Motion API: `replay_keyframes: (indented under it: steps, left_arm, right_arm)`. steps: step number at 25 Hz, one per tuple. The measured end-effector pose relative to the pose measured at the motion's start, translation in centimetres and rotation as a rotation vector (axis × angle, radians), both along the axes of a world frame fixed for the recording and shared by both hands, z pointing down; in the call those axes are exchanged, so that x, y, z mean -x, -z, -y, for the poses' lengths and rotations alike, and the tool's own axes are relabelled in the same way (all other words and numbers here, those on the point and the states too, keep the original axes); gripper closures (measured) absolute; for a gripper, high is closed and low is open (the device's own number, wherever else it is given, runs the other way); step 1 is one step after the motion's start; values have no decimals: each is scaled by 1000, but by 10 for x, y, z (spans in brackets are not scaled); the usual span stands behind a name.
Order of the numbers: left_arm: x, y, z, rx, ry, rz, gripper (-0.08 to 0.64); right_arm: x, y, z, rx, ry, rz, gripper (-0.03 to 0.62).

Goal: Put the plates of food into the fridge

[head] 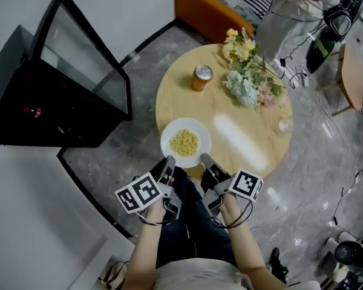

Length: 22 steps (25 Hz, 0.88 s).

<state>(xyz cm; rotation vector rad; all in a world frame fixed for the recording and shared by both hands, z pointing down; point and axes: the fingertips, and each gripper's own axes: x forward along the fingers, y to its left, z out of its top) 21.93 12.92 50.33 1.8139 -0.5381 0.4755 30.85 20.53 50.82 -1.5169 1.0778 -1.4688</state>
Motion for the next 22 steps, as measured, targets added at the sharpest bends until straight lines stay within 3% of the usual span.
replay_keyframes:
  steps: [10, 22]
  left_arm:
    - [99, 39, 36, -62, 311, -57, 512]
    - [252, 56, 87, -84, 651, -92, 515]
  right_arm:
    - [81, 38, 65, -77, 278, -5, 574]
    - [226, 55, 152, -104, 580, 35, 575]
